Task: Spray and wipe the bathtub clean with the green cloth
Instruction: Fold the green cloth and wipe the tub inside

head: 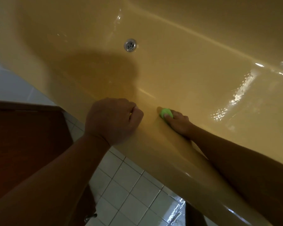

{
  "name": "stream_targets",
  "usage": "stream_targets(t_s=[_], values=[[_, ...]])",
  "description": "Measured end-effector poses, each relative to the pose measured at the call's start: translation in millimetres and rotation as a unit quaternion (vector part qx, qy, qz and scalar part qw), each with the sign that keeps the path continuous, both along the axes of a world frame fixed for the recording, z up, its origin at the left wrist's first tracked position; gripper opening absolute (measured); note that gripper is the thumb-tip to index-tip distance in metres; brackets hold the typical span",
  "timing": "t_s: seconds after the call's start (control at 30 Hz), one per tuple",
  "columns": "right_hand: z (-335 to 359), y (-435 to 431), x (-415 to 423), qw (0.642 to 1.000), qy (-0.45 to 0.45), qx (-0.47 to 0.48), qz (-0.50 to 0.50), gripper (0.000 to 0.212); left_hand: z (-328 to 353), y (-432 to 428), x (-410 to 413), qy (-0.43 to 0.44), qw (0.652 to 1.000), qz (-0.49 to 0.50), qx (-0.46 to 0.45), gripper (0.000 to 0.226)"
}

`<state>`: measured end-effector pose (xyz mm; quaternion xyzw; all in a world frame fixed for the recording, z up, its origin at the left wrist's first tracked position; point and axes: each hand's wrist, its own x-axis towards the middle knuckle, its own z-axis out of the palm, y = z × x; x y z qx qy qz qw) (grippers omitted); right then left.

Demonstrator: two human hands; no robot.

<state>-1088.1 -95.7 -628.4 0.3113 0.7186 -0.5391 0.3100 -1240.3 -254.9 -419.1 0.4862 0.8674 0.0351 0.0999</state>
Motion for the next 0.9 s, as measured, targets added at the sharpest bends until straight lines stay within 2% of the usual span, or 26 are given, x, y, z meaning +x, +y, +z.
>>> stream_targets(t_s=[0.03,0.13,0.23,0.3,0.4,0.47,0.5,0.57,0.63,0.77,0.8,0.9], values=[[24.3,-5.0,-5.2,0.999,0.027,-0.038,-0.012,0.063,0.8,-0.1,-0.7,-0.006,1.0,0.0,0.0,0.035],[116.3,-13.6,6.1,0.977,0.179,-0.12,-0.01,0.055,1.2,-0.7,-3.0,-0.006,1.0,-0.005,0.004,0.034],[175.1,-11.2,27.2,0.953,0.239,-0.183,0.016,0.043,-1.1,-2.6,-5.7,0.001,1.0,-0.011,0.002,0.04],[170.0,-6.6,23.7,0.954,0.216,-0.209,-0.015,0.031,-1.8,-4.1,-7.0,0.005,1.0,-0.017,0.001,0.042],[95.8,0.6,9.0,0.974,0.154,-0.165,-0.038,0.027,-3.1,-5.9,-8.4,0.009,1.0,-0.026,-0.013,0.043],[26.7,5.4,2.6,0.991,0.084,-0.1,-0.007,0.039,-5.3,-7.6,-10.7,0.003,0.999,-0.034,-0.024,0.044],[-0.3,6.9,0.0,0.998,0.037,-0.059,0.009,0.055,-5.9,-8.2,-11.9,-0.001,0.999,-0.039,-0.031,0.045],[-22.1,5.0,-6.2,0.999,-0.041,-0.008,0.02,0.077,-5.2,-9.1,-14.1,-0.007,0.997,-0.062,-0.05,0.045],[-0.6,-2.2,-14.6,0.999,-0.045,-0.027,0.012,0.079,-1.8,-7.5,-16.0,-0.012,0.993,-0.092,-0.071,0.047],[95.1,-12.7,-8.2,0.996,0.021,-0.091,-0.004,0.09,5.4,-3.3,-18.2,-0.035,0.977,-0.159,-0.137,0.059],[116.8,-13.8,-1.3,0.993,0.043,-0.105,-0.017,0.085,8.1,-6.2,-20.2,-0.047,0.972,-0.179,-0.143,0.061],[171.4,-14.9,18.2,0.984,0.101,-0.14,-0.045,0.044,19.3,-21.3,-33.8,-0.07,0.963,-0.221,-0.135,0.055]])
